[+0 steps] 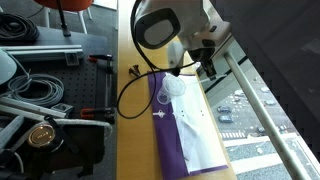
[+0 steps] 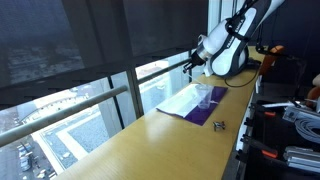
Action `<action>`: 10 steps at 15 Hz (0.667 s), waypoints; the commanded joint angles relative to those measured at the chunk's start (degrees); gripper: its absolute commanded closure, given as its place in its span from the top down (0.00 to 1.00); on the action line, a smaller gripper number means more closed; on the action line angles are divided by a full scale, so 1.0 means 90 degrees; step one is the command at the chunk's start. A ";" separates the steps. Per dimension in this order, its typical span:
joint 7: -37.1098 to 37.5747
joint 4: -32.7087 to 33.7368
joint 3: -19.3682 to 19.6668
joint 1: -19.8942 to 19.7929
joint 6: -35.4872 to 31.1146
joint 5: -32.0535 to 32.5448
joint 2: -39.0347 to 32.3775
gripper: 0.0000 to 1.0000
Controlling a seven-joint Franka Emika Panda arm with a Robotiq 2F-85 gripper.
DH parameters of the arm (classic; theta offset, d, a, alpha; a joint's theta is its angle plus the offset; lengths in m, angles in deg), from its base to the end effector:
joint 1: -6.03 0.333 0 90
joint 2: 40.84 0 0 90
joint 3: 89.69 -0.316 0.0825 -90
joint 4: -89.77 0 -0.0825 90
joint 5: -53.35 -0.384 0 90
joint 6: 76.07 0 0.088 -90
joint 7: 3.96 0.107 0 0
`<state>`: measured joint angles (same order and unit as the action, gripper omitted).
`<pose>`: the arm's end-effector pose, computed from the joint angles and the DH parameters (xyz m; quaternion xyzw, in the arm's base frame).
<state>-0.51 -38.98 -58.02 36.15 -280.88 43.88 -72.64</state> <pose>0.5870 -0.0181 0.2571 0.9003 -0.0327 0.4208 0.1065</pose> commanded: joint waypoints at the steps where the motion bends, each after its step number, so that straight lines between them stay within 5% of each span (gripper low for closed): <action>1: 0.0036 0.0129 -0.0045 -0.0066 -0.1104 0.0031 -0.0340 0.00; 10: 0.0200 0.0320 -0.0001 0.0120 -0.1153 -0.0243 -0.0380 0.00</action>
<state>0.01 -35.66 -58.02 36.68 -280.86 43.50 -73.80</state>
